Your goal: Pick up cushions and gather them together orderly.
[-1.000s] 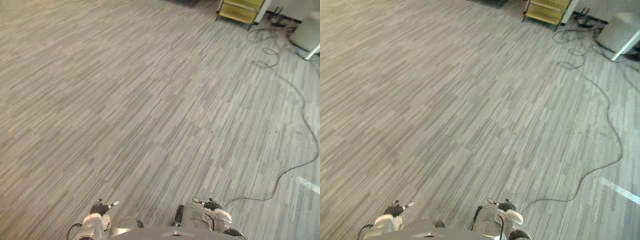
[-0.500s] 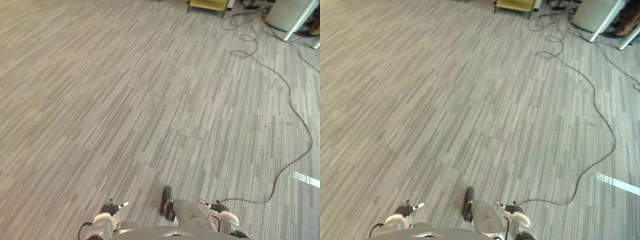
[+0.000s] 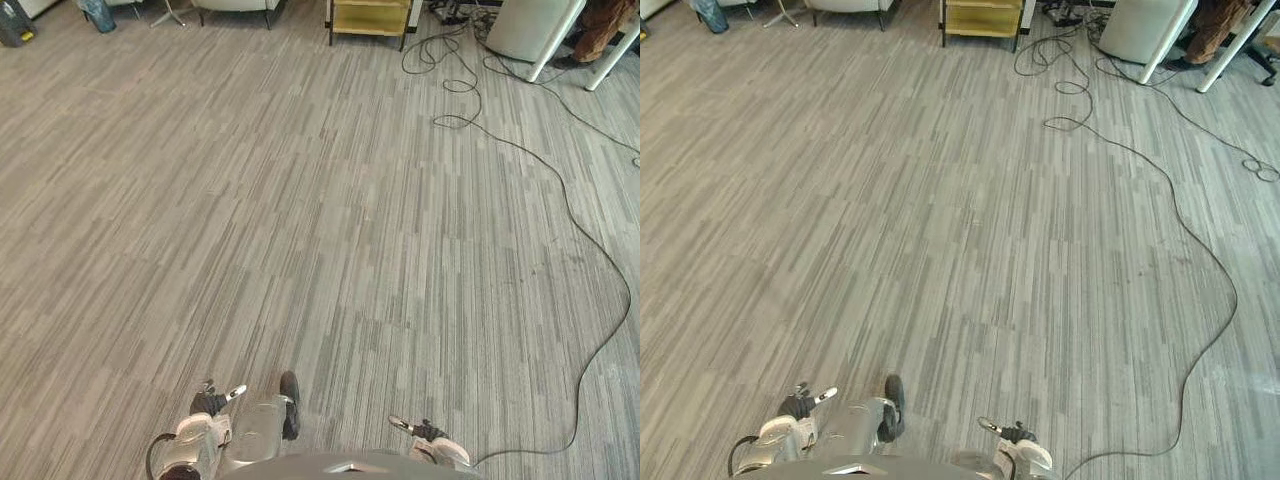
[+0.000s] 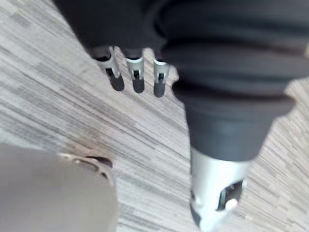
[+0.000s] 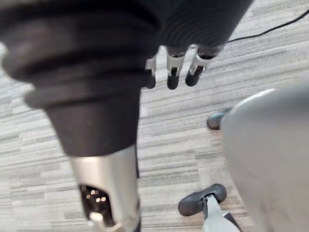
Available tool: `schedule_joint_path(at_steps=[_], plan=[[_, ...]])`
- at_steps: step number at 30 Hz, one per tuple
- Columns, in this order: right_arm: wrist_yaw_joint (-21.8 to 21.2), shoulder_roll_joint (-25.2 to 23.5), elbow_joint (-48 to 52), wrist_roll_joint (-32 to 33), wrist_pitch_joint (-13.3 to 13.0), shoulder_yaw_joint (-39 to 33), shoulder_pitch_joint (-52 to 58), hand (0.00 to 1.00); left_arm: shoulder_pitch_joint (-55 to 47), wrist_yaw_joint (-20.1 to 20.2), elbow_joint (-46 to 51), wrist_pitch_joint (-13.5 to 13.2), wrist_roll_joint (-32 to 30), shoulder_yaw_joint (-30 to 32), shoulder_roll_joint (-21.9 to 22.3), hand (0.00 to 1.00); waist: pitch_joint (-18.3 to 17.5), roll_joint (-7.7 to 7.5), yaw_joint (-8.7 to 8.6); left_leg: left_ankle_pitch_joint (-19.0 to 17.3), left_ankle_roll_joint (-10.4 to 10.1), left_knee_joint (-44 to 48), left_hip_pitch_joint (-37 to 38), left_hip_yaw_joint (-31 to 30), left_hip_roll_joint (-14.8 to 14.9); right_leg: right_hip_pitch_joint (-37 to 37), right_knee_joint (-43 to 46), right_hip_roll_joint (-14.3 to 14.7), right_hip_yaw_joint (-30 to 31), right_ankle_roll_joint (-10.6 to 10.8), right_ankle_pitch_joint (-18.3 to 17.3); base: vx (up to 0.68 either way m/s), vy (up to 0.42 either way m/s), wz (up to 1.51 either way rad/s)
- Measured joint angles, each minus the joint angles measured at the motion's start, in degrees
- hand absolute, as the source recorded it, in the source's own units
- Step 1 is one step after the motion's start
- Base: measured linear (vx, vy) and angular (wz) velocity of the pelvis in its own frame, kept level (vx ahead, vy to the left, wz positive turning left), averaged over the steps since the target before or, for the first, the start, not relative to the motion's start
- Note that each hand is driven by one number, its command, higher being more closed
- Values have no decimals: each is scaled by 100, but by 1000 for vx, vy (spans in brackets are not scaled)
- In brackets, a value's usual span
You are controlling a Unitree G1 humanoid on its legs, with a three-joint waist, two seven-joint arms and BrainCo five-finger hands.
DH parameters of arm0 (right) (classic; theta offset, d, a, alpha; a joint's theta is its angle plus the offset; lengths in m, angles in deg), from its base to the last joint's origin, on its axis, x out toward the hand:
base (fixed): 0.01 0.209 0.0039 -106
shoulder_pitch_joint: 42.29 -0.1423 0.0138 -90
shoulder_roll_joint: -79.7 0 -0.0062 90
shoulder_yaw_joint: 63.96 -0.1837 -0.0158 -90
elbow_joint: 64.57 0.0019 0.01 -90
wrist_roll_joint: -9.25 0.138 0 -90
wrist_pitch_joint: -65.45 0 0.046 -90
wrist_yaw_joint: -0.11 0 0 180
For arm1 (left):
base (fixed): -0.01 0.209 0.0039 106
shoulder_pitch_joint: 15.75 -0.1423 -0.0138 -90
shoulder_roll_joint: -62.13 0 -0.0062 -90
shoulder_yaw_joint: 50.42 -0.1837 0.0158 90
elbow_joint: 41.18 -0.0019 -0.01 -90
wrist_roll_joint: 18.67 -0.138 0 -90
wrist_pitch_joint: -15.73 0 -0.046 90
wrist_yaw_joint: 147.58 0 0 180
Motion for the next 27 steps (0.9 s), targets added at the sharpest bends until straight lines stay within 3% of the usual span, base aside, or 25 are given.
schedule_joint_path(at_steps=[2, 3, 6, 8, 9, 11, 12, 13, 14, 16, 19, 20, 22, 23, 24, 25, 26, 27], plan=[[-5, 10, 10, -1, -3, -13, -53, 0, 56, 2, -1, 0, -1, -2, 4, 0, 17, 17, -31, -43, -72, -110, 186, -17, 111, -321, -1012, 174, -218, -130, 74, 401, -85, 24], [-3, 25, 63, 0, -2, -30, -76, 0, 66, 3, -3, 2, -2, 0, 23, 0, 44, 52, -123, -84, -132, -250, 384, -140, 220, -541, -2399, 458, -58, -130, 599, 443, -137, 40], [3, 39, 50, -9, 34, -109, 46, 0, 16, 8, -54, 2, -25, 4, 29, 0, 95, -39, -264, -407, -350, -345, 754, -463, 238, -592, -4130, 539, 629, 22, 1668, 524, -261, 71], [-1, 67, -6, -4, 52, -265, 187, 0, -72, 14, -115, -2, -45, 58, 76, 0, 76, -25, -275, -832, -501, -309, 1133, -640, 352, -623, -3838, 578, 774, -54, 2139, 526, -304, 50], [-1, 106, -58, -3, 45, -285, 203, 0, -138, 12, -165, -2, -41, 251, 160, 0, 51, 126, -251, -880, -571, 45, 1072, -664, 487, -715, -3440, 638, 724, -149, 2286, 531, -327, 17], [-5, 184, -55, -5, 55, -418, 211, 0, -163, 27, -144, -3, -57, 361, 283, 0, -8, 366, -266, -807, -705, 1659, 386, -759, 776, -578, -3367, 790, 582, -313, 2146, 513, -360, 15], [2, 257, -15, 3, 55, -435, 213, 0, -143, 49, -112, -6, -42, 490, 389, 0, 73, 553, -297, -311, -1010, 3163, -258, -822, 1075, -242, -3518, 1003, 486, -407, 1991, 421, -294, 9], [14, 301, -13, 4, 62, -393, 227, 0, -147, 51, -71, -8, -40, 511, 427, 0, 123, 577, -264, 10, -1040, 3857, -532, -809, 1242, -38, -3652, 1130, 490, -463, 1937, 539, -306, -13], [28, 336, 8, 7, 60, -314, 262, 0, -151, 60, 43, -12, -42, 522, 453, 0, 155, 650, -173, 26, -1032, 4802, -862, -619, 1506, 386, -3847, 1323, 554, -610, 1854, 424, -207, -33], [28, 287, 115, 57, 53, -121, 318, 0, -158, 60, 155, -25, -43, 495, 437, 0, 185, 524, -140, -211, -960, 5290, -1354, -252, 1572, 1059, -4113, 1369, 653, -675, 1636, 529, -242, -28], [30, 300, -18, 108, 52, -125, 231, 0, -140, 61, 342, -76, -40, 448, 424, 0, 205, 482, 40, -499, -899, 4304, -1932, 242, 1516, 1580, -4517, 1338, 827, -533, 1590, 452, -135, -39], [31, 287, -64, 108, 58, -130, 141, 0, -125, 64, 385, -87, -37, 448, 406, 0, 211, 462, 107, -499, -890, 3248, -2101, 350, 1402, 1706, -4615, 1280, 920, -471, 1564, 481, 13, -42], [31, 218, -67, 105, 54, -186, 43, 0, -104, 65, 423, -99, -39, 450, 402, 0, 250, 393, 152, -148, -949, 1452, -2158, 221, 982, 1922, -4747, 1066, 1019, -334, 1454, 418, 75, -25], [30, 207, -68, 100, 51, -215, 80, 0, -108, 62, 414, -105, -41, 425, 408, 0, 231, 416, 173, 293, -1021, 339, -2087, -63, 764, 2045, -4830, 980, 1046, -223, 1364, 423, 142, -12], [31, 220, -71, 106, 54, -214, 95, 0, -105, 61, 413, -113, -28, 402, 411, 0, 228, 459, 224, 776, -1079, 72, -2084, -193, 725, 2148, -4880, 955, 1056, -131, 1257, 538, 210, -11], [33, 208, -67, 94, 54, -154, 90, 0, -91, 60, 383, -116, -24, 393, 377, 0, 221, 404, 241, 1271, -862, 84, -1996, -189, 616, 2316, -4864, 856, 1081, -2, 1079, 482, 207, -2], [33, 166, -68, 93, 55, -152, 92, 0, -75, 60, 366, -116, -12, 403, 346, 0, 206, 377, 229, 1389, -704, 134, -1959, -191, 528, 2393, -4821, 769, 1075, 38, 967, 403, 173, 14], [31, 75, -69, 86, 57, -151, 125, 0, -42, 62, 357, -117, 4, 405, 273, 0, 200, 243, 204, 1251, -409, 408, -1994, -195, 388, 2481, -4735, 624, 1029, 90, 822, 498, 179, 25]])
